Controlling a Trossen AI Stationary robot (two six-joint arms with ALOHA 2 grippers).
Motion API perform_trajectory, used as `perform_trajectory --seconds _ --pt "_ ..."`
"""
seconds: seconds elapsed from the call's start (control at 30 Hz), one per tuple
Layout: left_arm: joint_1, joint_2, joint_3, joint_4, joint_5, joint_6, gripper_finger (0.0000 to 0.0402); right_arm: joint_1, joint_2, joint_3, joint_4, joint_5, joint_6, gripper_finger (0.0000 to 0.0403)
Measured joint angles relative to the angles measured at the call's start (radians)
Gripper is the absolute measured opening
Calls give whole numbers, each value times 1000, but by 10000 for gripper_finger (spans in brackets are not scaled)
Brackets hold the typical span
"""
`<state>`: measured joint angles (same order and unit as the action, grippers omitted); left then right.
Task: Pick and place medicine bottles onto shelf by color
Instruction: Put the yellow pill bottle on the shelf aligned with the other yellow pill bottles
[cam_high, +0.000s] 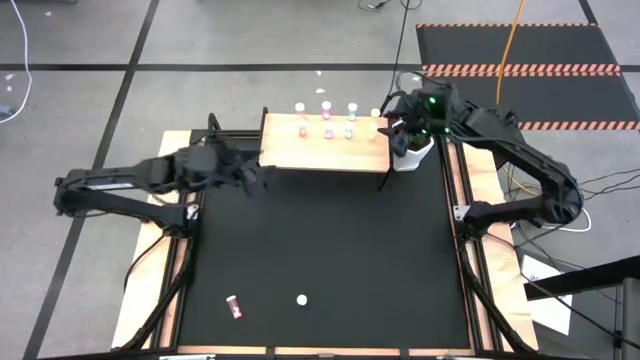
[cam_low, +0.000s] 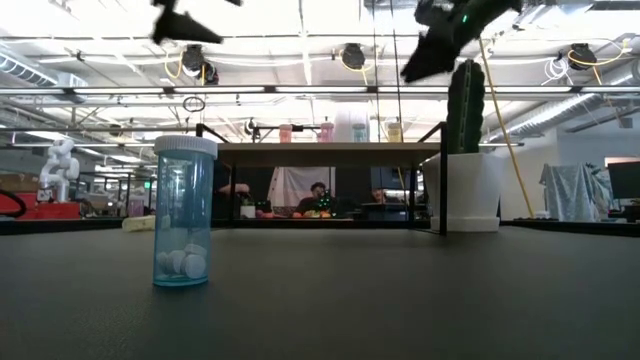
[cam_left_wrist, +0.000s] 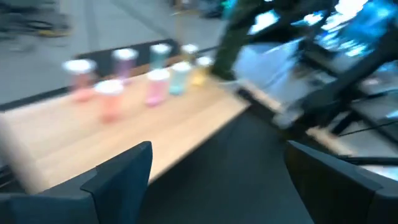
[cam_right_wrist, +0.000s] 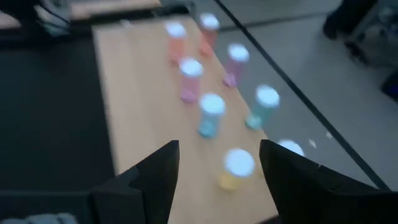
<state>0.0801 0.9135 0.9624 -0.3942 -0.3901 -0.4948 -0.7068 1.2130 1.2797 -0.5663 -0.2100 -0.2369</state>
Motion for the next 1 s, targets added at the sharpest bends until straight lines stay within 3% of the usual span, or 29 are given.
perform_trajectory --seconds 0.1,0.2,0.37,0.5,0.63,0.77,1.0 --pt "-18 -55 13 -238 -155 -47 362 71 -57 0 -3 -2 46 219" --pt "-7 -73 11 -463 -298 -227 355 140 -98 0 -6 -4 92 219" --pt "66 -58 -16 -666 -354 -471 317 225 -139 0 -23 -4 142 219" --pt "168 -48 -75 -676 -349 -518 283 266 -147 0 -21 -4 140 219" --pt "286 -48 -166 -670 -261 -545 270 283 -140 -1 -8 -3 120 219" --pt "407 -50 -240 -646 -148 -537 280 293 -130 -1 36 -3 157 219" --pt "622 -43 -293 -565 -70 -447 316 300 -116 -2 120 -2 212 219"
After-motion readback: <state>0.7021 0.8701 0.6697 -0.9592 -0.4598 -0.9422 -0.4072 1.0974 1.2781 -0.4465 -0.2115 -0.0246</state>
